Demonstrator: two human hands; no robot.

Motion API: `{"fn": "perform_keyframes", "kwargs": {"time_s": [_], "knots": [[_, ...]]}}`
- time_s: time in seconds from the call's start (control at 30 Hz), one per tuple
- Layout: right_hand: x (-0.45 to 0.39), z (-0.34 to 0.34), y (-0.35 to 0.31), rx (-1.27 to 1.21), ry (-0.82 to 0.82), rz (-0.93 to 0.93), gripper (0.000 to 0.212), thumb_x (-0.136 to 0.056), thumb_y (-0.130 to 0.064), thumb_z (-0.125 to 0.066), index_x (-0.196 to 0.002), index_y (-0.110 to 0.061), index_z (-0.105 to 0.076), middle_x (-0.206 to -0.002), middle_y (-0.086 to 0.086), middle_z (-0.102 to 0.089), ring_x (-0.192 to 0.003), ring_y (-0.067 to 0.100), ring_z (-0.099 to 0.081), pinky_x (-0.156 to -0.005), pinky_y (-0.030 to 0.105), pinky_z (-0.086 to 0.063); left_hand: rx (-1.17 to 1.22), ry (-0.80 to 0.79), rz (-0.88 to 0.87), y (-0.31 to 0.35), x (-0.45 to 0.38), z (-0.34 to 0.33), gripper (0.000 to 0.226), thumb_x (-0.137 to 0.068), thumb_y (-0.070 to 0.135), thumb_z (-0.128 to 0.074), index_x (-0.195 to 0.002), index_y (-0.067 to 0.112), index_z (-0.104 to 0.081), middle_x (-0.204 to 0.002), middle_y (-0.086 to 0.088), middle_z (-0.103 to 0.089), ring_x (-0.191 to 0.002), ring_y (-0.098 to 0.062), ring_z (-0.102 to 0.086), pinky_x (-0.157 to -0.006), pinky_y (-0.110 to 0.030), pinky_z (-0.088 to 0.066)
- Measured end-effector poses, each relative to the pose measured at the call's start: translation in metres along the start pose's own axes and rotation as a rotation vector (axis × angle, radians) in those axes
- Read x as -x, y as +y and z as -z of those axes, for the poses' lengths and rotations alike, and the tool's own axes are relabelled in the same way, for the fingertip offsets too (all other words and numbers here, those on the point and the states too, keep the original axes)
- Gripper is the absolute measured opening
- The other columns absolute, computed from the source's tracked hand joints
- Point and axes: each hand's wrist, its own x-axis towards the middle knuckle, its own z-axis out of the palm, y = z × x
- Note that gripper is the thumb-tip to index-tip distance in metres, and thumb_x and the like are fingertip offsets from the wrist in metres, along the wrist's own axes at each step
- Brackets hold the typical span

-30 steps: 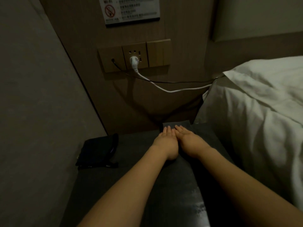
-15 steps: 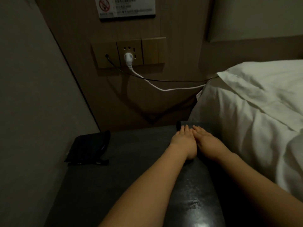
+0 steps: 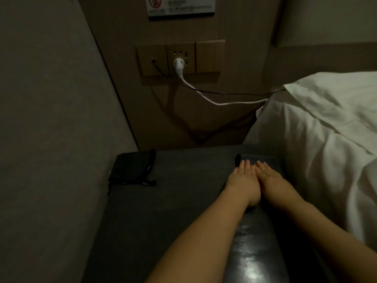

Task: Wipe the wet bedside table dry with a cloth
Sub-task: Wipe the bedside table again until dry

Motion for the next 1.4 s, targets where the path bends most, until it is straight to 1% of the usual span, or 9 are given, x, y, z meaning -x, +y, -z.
{"fn": "perform_keyframes", "kwargs": {"time_s": [0.27,0.6,0.67,0.73,0.77,0.87,0.93,1.17,1.4], "knots": [[0.015,0.000,-0.033,0.028,-0.014,0.018,0.056,-0.101,-0.022,-0.030,-0.147,-0.008,-0.004,-0.158,0.012,-0.003,-0.146,0.020,-0.003,-0.115,0.025,-0.001,0.035,-0.007,0.018,-0.014,0.027,-0.008,0.074,-0.096,0.017,-0.040,-0.150,-0.001,0.008,-0.159,-0.018,0.012,-0.149,-0.029,0.009,-0.121,-0.039,-0.003],[0.019,-0.016,-0.087,-0.020,-0.015,0.098,0.057,-0.099,-0.024,-0.033,-0.148,-0.008,-0.008,-0.158,0.011,-0.004,-0.146,0.022,-0.003,-0.118,0.032,-0.006,0.072,0.020,0.102,-0.053,0.072,-0.022,0.071,-0.097,0.018,-0.036,-0.151,0.001,0.007,-0.160,-0.016,0.011,-0.149,-0.027,0.008,-0.121,-0.037,-0.002],[0.017,-0.024,-0.099,0.001,-0.018,0.126,0.056,-0.098,-0.027,-0.025,-0.148,-0.007,-0.010,-0.158,0.013,-0.006,-0.146,0.024,-0.005,-0.120,0.035,-0.009,0.078,0.027,0.123,-0.062,0.083,-0.026,0.070,-0.097,0.018,-0.035,-0.151,0.001,0.007,-0.160,-0.016,0.011,-0.149,-0.027,0.008,-0.121,-0.037,-0.003],[0.015,-0.035,-0.110,0.018,-0.015,0.165,0.069,-0.086,-0.037,-0.004,-0.147,-0.006,-0.012,-0.157,0.015,-0.010,-0.146,0.026,-0.007,-0.120,0.038,-0.012,0.081,0.026,0.146,-0.071,0.095,-0.031,0.071,-0.097,0.019,-0.035,-0.150,0.001,0.008,-0.160,-0.016,0.012,-0.149,-0.026,0.008,-0.122,-0.036,-0.002],[0.015,-0.039,-0.115,0.029,-0.023,0.176,0.074,-0.081,-0.037,0.000,-0.147,-0.005,-0.012,-0.157,0.016,-0.010,-0.146,0.026,-0.008,-0.120,0.039,-0.012,0.078,0.023,0.156,-0.076,0.101,-0.032,0.071,-0.097,0.019,-0.035,-0.150,0.001,0.009,-0.160,-0.016,0.012,-0.149,-0.026,0.009,-0.122,-0.036,-0.002],[0.018,-0.044,-0.136,0.045,-0.025,0.189,0.058,-0.094,-0.027,-0.019,-0.147,-0.005,-0.010,-0.157,0.016,-0.007,-0.146,0.026,-0.005,-0.120,0.038,-0.009,0.080,0.017,0.179,-0.087,0.119,-0.035,0.072,-0.097,0.020,-0.035,-0.150,0.001,0.009,-0.160,-0.016,0.013,-0.149,-0.026,0.009,-0.121,-0.036,-0.001],[0.022,-0.044,-0.150,0.018,-0.027,0.206,0.056,-0.098,-0.021,-0.029,-0.147,-0.005,-0.008,-0.158,0.015,-0.004,-0.146,0.026,-0.004,-0.121,0.035,-0.007,0.088,0.014,0.199,-0.094,0.131,-0.037,0.073,-0.097,0.020,-0.036,-0.150,0.002,0.010,-0.160,-0.015,0.013,-0.149,-0.025,0.010,-0.121,-0.035,-0.001],[0.032,-0.050,-0.193,0.006,-0.059,0.283,0.058,-0.098,-0.020,-0.030,-0.147,-0.005,-0.004,-0.158,0.014,-0.002,-0.146,0.026,-0.001,-0.119,0.036,-0.006,0.107,0.022,0.256,-0.121,0.168,-0.049,0.076,-0.096,0.022,-0.039,-0.150,0.002,0.010,-0.160,-0.016,0.013,-0.149,-0.026,0.010,-0.123,-0.036,-0.001],[0.039,-0.055,-0.231,-0.085,-0.064,0.333,0.056,-0.097,-0.014,-0.029,-0.147,-0.006,-0.007,-0.158,0.012,-0.003,-0.146,0.023,-0.001,-0.118,0.034,-0.003,0.157,0.053,0.323,-0.143,0.195,-0.064,0.075,-0.096,0.024,-0.038,-0.150,0.004,0.010,-0.160,-0.015,0.013,-0.149,-0.024,0.010,-0.123,-0.034,-0.001]]}}
